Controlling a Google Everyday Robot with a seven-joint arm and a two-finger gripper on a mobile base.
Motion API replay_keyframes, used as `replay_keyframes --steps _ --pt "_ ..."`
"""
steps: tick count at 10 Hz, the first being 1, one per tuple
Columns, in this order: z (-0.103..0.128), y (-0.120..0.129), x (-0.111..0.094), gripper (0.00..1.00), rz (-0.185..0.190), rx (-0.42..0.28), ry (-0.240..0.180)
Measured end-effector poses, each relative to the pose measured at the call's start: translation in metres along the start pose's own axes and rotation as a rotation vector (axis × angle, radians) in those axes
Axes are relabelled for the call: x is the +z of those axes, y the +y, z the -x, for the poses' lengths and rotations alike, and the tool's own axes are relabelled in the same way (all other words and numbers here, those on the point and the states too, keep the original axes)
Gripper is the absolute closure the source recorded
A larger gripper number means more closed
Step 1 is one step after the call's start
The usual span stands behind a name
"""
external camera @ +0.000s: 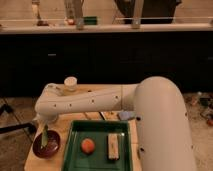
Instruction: Place pepper in purple bowl
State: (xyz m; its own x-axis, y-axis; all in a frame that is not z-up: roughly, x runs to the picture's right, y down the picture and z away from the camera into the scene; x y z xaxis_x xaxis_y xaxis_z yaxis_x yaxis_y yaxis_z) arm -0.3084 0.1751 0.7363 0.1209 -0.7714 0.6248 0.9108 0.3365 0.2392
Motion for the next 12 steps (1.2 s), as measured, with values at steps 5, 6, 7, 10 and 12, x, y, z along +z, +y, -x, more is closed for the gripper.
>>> replay_keyframes --steps 5,6,7,10,12 --pt "0.0001 0.0002 0.0003 0.77 0.0 0.0 -0.001" --pt "0.0001 0.0002 0.0003 0.69 0.0 0.001 -0.001" --pt "0.0001 0.0002 0.0003 0.58 0.0 0.0 -0.001" --pt "0.0001 0.0002 0.0003 0.29 0.0 0.0 -0.001" --pt "0.0001 0.0002 0.0003 0.2 0.0 0.0 -0.001"
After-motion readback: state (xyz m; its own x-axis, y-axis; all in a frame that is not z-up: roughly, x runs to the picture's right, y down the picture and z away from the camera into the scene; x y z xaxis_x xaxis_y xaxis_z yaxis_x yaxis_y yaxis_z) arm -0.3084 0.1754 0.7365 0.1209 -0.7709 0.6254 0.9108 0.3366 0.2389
